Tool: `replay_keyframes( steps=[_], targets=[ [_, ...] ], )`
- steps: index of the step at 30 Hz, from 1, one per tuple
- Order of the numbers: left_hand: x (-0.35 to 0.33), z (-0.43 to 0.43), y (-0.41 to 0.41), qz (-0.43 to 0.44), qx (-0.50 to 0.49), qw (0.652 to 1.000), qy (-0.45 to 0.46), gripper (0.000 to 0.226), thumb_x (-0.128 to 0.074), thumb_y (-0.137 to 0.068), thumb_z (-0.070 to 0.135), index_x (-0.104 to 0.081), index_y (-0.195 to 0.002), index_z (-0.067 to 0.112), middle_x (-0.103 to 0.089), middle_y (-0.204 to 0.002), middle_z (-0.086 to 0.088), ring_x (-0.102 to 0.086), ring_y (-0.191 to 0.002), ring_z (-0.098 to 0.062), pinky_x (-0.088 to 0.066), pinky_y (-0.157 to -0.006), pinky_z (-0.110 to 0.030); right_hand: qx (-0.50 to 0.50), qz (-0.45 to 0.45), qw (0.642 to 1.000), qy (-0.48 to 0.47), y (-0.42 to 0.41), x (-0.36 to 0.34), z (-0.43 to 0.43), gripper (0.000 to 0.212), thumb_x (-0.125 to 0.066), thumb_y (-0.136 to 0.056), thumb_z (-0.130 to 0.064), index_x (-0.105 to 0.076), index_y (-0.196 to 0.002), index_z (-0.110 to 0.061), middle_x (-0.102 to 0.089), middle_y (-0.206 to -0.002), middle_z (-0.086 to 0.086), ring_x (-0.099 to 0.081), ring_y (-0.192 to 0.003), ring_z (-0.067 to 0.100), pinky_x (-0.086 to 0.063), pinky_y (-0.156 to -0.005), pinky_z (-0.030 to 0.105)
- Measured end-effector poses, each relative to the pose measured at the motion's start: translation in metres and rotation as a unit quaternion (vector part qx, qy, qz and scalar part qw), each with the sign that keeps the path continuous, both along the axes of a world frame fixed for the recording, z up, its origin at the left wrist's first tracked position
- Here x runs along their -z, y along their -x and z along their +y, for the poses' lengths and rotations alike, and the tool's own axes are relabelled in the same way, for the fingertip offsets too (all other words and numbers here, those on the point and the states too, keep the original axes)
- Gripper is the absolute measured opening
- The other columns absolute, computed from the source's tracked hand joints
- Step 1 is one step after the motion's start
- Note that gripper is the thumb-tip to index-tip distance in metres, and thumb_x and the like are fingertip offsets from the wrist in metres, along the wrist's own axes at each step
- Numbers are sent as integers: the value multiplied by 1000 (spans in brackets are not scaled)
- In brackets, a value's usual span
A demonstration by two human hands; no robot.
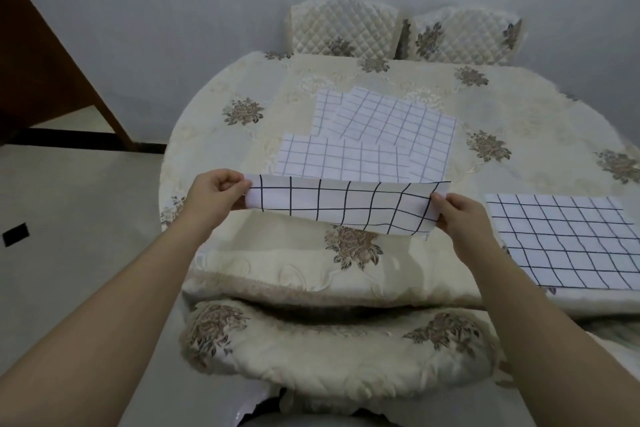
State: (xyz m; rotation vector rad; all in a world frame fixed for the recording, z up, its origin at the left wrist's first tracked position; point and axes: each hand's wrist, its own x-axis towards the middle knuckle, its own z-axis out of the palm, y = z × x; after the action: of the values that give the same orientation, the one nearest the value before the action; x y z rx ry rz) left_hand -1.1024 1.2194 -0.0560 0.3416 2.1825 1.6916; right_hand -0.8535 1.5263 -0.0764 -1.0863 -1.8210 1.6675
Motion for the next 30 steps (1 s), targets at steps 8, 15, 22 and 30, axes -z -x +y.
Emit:
replay_keyframes(
  steps=[8,15,22,30],
  targets=[
    [1,-13,-16,-9,26,1000,3,12,-63,-88,3,-63,-78,8,-66,-55,4,-67,-53,-13,-51,-47,-19,-42,-46,997,50,-19,-3,-4,24,-58,-94,-16,-63,-81,3,-66,-68,4,-66,-64,13,-56,-70,27],
    [2,-19,-4,-23,51,998,25,10,-67,-87,9,-66,-91,0,-71,-62,0,-70,-70,-28,-59,-69,-45,-80,-42,994,62,-23,4,7,45,-61,-92,-22,-51,-97,22,-54,-88,20,-63,-79,28,-59,-74,30],
    [8,1,8,-37,41,998,14,2,-68,-85,6,-67,-85,5,-70,-65,-1,-69,-65,-19,-59,-79,-39,-44,-60,995,61,-10,13,14,29,-67,-87,-22,-61,-89,6,-51,-85,17,-57,-78,27,-54,-87,44],
    [23,34,35,-52,26,998,19,5,-67,-86,5,-64,-83,6,-67,-79,-11,-69,-64,-16,-60,-72,-33,11,-83,995,49,19,25,27,14,-65,-88,-14,-64,-80,-3,-63,-82,16,-62,-68,23,-56,-78,38]
  ],
)
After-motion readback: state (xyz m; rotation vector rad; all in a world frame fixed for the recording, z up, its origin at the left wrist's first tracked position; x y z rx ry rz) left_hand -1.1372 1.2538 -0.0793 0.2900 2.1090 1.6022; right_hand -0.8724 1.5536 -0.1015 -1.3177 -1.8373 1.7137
